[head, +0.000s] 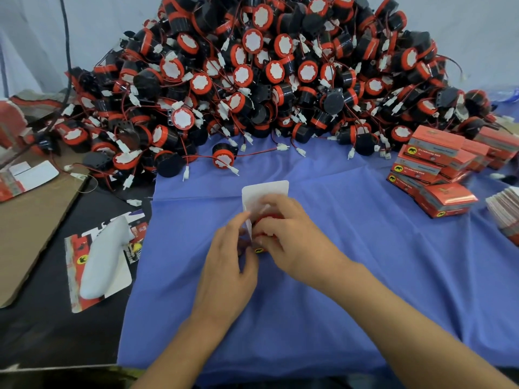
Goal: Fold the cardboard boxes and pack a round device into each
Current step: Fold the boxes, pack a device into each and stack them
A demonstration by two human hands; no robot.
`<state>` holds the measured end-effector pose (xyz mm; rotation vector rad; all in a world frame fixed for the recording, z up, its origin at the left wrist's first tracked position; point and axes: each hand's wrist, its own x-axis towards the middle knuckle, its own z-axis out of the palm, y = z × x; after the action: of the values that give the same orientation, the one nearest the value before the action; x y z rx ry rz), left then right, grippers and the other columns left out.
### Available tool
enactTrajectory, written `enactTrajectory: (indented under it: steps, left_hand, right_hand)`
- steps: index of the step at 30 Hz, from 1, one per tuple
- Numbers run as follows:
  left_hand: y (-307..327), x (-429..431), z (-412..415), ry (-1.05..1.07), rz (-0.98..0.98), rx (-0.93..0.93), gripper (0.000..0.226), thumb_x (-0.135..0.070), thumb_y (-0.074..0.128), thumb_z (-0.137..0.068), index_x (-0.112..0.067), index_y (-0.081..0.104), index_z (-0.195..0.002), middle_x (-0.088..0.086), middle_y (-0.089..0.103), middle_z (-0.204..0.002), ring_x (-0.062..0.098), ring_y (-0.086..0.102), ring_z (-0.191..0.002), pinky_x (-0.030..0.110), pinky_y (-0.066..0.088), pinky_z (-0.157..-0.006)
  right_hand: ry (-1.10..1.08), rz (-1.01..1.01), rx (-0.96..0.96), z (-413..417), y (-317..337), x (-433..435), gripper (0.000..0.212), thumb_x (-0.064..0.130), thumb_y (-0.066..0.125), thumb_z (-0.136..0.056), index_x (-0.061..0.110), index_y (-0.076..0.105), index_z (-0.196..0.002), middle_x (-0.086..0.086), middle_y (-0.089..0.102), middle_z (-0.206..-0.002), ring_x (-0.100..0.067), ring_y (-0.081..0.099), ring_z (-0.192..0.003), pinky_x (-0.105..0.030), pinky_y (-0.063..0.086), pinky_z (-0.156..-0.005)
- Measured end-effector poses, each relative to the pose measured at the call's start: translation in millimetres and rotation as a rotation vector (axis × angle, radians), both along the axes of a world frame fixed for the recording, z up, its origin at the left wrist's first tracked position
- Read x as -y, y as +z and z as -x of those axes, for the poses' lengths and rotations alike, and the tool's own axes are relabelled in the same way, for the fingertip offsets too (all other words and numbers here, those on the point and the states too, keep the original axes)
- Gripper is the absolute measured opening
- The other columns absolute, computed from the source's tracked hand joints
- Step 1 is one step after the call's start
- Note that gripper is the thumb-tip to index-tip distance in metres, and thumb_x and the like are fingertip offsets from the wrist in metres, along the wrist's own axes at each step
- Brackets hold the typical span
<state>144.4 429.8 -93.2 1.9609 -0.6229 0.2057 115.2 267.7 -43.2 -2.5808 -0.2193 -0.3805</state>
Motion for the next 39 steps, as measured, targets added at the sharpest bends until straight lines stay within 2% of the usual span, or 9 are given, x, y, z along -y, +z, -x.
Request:
enactTrajectory:
  steps: [3,5,9,14,17,25,30,35,39]
  left_hand:
    - [0.3,-1.4,0.2,-0.014,0.003,0.008,0.066,-0.003,0.060,-0.094,-0.042,0.045,-0.145,-0.022,0.053,-0.117,0.006,0.061,-0.109,0.011,0.048,-0.089]
    - [1.9,-2.1,-0.1,-0.018,0.025,0.012,0.062,-0.004,0.059,-0.097,-0.040,0.048,-0.146,-0.016,0.054,-0.118,0.007,0.062,-0.109,0.010,0.047,-0.090]
    - [2.7,-0.2,-0.7,-0.049,0.017,0.049,0.047,-0.007,0.059,-0.101,-0.035,0.062,-0.138,-0.010,0.053,-0.116,0.011,0.061,-0.108,0.013,0.047,-0.089]
    - [3.2,2.4,-0.5,-0.031,0.032,0.014,0.032,-0.015,0.062,-0.101,-0.037,0.072,-0.121,-0.010,0.048,-0.117,0.007,0.057,-0.108,0.012,0.047,-0.087]
    - [5.0,2.2,-1.6,-0.020,0.041,0.018,0.035,-0.012,0.064,-0.100,-0.043,0.071,-0.114,-0.011,0.052,-0.113,0.010,0.061,-0.098,0.011,0.048,-0.081]
    - [5.5,0.3,-3.6,0.018,0.095,-0.053,0.020,-0.016,0.075,-0.092,-0.034,0.072,-0.101,-0.015,0.058,-0.101,0.014,0.064,-0.082,0.021,0.052,-0.069]
    - [5.4,-0.3,-4.5,-0.042,0.135,-0.101,0.054,-0.012,0.074,-0.091,-0.045,0.052,-0.128,-0.010,0.057,-0.099,0.018,0.061,-0.083,0.024,0.054,-0.070]
    - [5.8,0.6,-3.3,-0.038,0.232,-0.138,0.075,-0.006,0.077,-0.088,-0.048,0.034,-0.131,0.001,0.059,-0.099,0.017,0.063,-0.087,0.027,0.054,-0.073]
    - [6.8,-0.9,-3.8,-0.047,0.134,-0.087,0.049,-0.006,0.074,-0.090,-0.036,0.058,-0.124,-0.001,0.058,-0.102,0.016,0.061,-0.086,0.031,0.055,-0.073]
  right_hand:
    - [-0.097,-0.264,0.196,13.5,-14.1,-1.8,0.039,0.006,0.071,-0.091,0.036,0.066,-0.115,0.013,0.027,-0.146,0.000,0.049,-0.124,-0.022,0.055,-0.088]
    - [-0.170,-0.431,0.337,21.6,-23.5,-4.3,0.045,0.005,0.073,-0.089,0.038,0.061,-0.117,0.021,0.030,-0.140,-0.002,0.045,-0.133,-0.014,0.052,-0.090]
    - [-0.330,-0.835,0.407,30.9,-36.9,-4.8,0.026,0.013,0.059,-0.095,0.033,0.061,-0.112,0.000,0.049,-0.126,-0.009,0.055,-0.122,-0.017,0.054,-0.080]
    - [-0.301,-1.229,0.167,24.5,-36.8,2.0,0.018,0.019,0.053,-0.104,0.024,0.069,-0.109,-0.008,0.062,-0.127,-0.018,0.062,-0.124,-0.036,0.056,-0.100]
    - [-0.284,-1.207,0.113,22.1,-36.6,5.2,0.031,-0.006,0.057,-0.099,0.018,0.057,-0.118,-0.004,0.065,-0.126,-0.013,0.066,-0.118,-0.029,0.053,-0.092]
    - [-0.183,-1.074,0.048,21.8,-37.7,7.6,0.044,-0.008,0.053,-0.097,0.021,0.064,-0.128,0.005,0.071,-0.125,-0.014,0.065,-0.120,-0.026,0.056,-0.091]
    - [-0.247,-1.034,0.032,21.0,-40.1,5.1,0.030,0.010,0.054,-0.090,0.030,0.070,-0.105,0.004,0.074,-0.106,-0.019,0.070,-0.095,-0.027,0.057,-0.079]
    - [-0.280,-1.024,0.025,20.0,-39.3,2.3,0.032,0.015,0.047,-0.083,0.026,0.073,-0.096,0.018,0.072,-0.112,0.002,0.066,-0.099,-0.016,0.052,-0.079]
    - [-0.238,-1.047,0.008,22.1,-37.6,2.9,0.031,0.035,0.052,-0.084,0.011,0.070,-0.092,0.014,0.072,-0.116,-0.005,0.066,-0.103,-0.020,0.052,-0.082]
